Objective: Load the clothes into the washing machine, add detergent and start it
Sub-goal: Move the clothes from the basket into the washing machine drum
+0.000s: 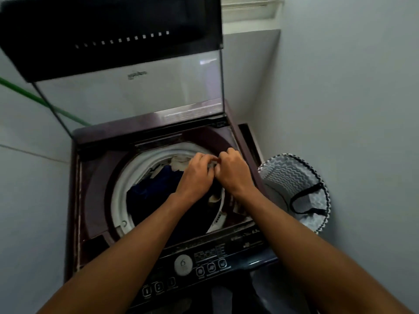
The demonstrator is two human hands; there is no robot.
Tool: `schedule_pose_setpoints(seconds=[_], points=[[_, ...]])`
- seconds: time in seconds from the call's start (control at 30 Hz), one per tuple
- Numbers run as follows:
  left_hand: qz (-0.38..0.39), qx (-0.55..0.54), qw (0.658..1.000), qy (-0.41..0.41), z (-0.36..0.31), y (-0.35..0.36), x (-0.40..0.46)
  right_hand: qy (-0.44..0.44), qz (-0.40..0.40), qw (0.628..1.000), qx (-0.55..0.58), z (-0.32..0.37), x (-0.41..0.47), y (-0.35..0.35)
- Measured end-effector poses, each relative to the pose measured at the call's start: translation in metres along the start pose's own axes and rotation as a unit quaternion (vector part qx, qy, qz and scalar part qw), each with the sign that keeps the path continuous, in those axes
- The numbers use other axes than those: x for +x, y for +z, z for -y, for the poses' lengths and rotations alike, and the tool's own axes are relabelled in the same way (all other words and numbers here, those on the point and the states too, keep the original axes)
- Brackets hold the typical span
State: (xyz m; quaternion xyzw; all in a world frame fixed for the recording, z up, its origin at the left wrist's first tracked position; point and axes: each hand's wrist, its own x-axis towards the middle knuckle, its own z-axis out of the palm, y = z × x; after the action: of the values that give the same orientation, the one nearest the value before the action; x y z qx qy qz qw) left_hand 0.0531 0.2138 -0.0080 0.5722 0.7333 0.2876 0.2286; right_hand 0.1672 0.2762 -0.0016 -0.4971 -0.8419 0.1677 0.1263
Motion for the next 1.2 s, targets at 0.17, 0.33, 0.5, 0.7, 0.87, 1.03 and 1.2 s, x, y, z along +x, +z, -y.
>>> schedule_pose_setpoints(seconds=[0.17, 0.33, 0.5, 0.7, 0.87, 1.03, 1.2], points=[[0.007, -0.012, 0.997, 0.081, -0.059, 0.030, 0.028, 0.068, -0.061, 0.995, 0.030, -0.063, 0.000, -0.041], [0.037, 0.023, 0.987, 0.158, -0.114, 0.067, 0.048, 0.167, -0.024, 0.984, 0.060, -0.137, -0.010, -0.058], [0.143, 0.066, 0.973, 0.166, -0.143, 0.116, 0.073, 0.230, 0.021, 0.970, 0.072, -0.197, -0.021, -0.057], [0.332, 0.147, 0.926, 0.103, -0.163, 0.171, 0.100, 0.287, 0.083, 0.951, 0.083, -0.260, -0.025, -0.040], [0.396, 0.169, 0.902, 0.014, -0.143, 0.218, 0.121, 0.335, 0.174, 0.918, 0.118, -0.308, -0.030, 0.004], [0.422, 0.212, 0.881, -0.043, -0.102, 0.285, 0.142, 0.352, 0.229, 0.894, 0.155, -0.348, -0.034, 0.064], [0.430, 0.232, 0.869, -0.078, -0.065, 0.344, 0.147, 0.365, 0.272, 0.873, 0.177, -0.381, -0.033, 0.127]])
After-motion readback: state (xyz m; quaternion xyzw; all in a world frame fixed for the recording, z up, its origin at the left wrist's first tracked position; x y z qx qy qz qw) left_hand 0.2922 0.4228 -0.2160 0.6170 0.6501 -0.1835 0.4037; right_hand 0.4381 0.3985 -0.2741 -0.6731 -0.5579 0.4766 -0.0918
